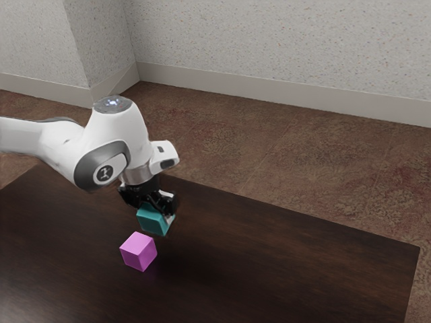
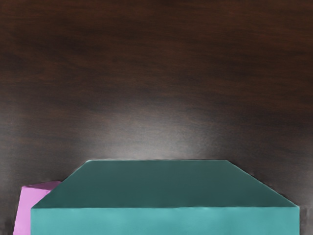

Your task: Pick up the blue block with one arm, and put the blue block on the pink block with one arm

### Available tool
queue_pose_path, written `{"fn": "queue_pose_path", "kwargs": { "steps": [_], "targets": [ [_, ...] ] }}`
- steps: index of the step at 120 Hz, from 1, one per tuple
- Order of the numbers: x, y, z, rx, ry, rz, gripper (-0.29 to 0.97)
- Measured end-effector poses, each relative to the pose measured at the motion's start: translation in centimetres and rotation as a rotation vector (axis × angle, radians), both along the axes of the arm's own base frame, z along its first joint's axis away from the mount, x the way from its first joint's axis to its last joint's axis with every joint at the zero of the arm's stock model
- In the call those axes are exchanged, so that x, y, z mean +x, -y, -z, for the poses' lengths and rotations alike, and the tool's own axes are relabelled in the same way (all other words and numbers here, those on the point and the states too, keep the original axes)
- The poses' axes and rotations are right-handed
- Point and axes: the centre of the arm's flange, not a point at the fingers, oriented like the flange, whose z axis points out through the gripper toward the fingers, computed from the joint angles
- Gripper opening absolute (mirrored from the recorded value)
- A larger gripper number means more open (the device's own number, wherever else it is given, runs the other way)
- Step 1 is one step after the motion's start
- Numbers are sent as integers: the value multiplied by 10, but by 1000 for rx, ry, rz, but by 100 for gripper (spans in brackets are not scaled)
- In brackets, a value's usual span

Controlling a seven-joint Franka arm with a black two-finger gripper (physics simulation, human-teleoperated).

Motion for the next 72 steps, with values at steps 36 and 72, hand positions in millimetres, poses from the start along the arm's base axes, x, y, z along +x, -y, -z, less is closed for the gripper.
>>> {"fn": "queue_pose_path", "kwargs": {
  "steps": [36, 72],
  "targets": [
    [-18, -62, -13, 33, -59, -127, 35],
    [-11, -71, 28, 13, -159, -162, 35]
  ]
}}
